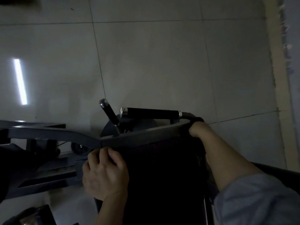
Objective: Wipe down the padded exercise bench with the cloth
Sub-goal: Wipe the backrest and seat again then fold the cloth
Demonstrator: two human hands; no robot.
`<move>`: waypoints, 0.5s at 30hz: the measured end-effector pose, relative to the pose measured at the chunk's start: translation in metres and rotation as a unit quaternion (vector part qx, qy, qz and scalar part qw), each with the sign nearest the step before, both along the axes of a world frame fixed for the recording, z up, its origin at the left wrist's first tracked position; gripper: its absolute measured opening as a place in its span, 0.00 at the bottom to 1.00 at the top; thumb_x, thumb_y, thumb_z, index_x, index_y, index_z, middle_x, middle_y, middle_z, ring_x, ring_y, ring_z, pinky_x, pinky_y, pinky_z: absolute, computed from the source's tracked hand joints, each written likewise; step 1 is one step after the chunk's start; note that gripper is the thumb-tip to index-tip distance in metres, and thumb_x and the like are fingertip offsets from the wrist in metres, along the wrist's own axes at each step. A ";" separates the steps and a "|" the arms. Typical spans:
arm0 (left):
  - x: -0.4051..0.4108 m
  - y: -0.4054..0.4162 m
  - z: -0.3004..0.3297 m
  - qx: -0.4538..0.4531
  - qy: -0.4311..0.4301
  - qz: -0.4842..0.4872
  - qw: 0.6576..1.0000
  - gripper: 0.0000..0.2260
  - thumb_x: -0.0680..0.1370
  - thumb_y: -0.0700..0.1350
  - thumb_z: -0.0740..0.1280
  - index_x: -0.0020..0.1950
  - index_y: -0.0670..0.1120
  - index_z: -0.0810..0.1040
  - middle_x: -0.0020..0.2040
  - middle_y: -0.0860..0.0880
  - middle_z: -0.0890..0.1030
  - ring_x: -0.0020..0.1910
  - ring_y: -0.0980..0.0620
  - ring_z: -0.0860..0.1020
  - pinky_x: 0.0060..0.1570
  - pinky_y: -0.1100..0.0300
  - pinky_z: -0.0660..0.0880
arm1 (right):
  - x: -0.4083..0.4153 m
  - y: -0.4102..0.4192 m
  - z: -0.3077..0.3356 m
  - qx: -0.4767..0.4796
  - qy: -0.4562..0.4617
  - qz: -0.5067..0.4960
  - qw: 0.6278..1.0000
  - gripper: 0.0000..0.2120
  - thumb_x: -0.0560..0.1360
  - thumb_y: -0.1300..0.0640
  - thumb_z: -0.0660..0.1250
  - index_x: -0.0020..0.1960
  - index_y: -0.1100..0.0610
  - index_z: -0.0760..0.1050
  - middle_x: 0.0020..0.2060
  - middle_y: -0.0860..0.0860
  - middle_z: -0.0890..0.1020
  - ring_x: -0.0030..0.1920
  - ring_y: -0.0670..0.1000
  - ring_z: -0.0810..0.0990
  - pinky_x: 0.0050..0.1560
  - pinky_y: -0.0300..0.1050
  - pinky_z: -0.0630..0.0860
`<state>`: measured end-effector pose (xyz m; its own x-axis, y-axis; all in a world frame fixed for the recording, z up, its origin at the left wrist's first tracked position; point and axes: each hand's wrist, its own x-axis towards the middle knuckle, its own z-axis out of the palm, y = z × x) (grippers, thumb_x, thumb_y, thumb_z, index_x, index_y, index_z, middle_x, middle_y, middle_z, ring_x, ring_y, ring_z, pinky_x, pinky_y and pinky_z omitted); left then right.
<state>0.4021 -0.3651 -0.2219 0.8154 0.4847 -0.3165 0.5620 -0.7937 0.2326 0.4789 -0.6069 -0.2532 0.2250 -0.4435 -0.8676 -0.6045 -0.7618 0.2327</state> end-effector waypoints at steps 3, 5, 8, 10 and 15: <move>0.000 0.000 0.002 -0.008 -0.002 -0.003 1.000 0.20 0.76 0.51 0.52 0.50 0.41 0.80 0.49 0.38 0.80 0.46 0.35 0.76 0.41 0.49 0.70 | 0.007 0.036 0.012 0.024 -0.039 0.103 0.994 0.17 0.75 0.60 0.59 0.61 0.63 0.75 0.61 0.61 0.77 0.60 0.59 0.76 0.57 0.45 0.73; -0.001 0.000 0.002 -0.019 -0.019 0.006 1.000 0.18 0.76 0.51 0.54 0.53 0.42 0.78 0.49 0.39 0.80 0.46 0.36 0.76 0.41 0.50 0.71 | 0.006 0.077 0.026 0.056 -0.082 0.196 0.976 0.16 0.73 0.55 0.61 0.59 0.60 0.76 0.58 0.60 0.79 0.57 0.60 0.78 0.57 0.49 0.76; -0.003 0.001 -0.002 -0.029 -0.040 0.016 0.999 0.17 0.75 0.48 0.53 0.57 0.43 0.75 0.50 0.40 0.80 0.47 0.37 0.76 0.42 0.49 0.71 | 0.005 0.130 0.032 0.180 -0.118 0.294 0.931 0.19 0.73 0.48 0.61 0.59 0.56 0.76 0.58 0.58 0.79 0.58 0.60 0.77 0.56 0.48 0.74; -0.004 0.001 -0.002 -0.026 -0.051 0.011 0.998 0.21 0.73 0.49 0.51 0.60 0.44 0.74 0.53 0.40 0.80 0.50 0.37 0.76 0.44 0.48 0.71 | 0.015 0.149 0.036 0.266 -0.103 0.270 0.919 0.17 0.74 0.49 0.60 0.60 0.55 0.75 0.57 0.57 0.79 0.57 0.59 0.78 0.51 0.45 0.72; -0.005 0.001 0.002 -0.028 -0.055 0.012 0.998 0.29 0.70 0.52 0.48 0.70 0.49 0.67 0.62 0.42 0.77 0.56 0.37 0.74 0.48 0.45 0.70 | 0.020 0.157 0.037 0.375 -0.066 0.230 0.896 0.15 0.76 0.57 0.59 0.62 0.58 0.73 0.58 0.58 0.78 0.55 0.57 0.77 0.43 0.41 0.69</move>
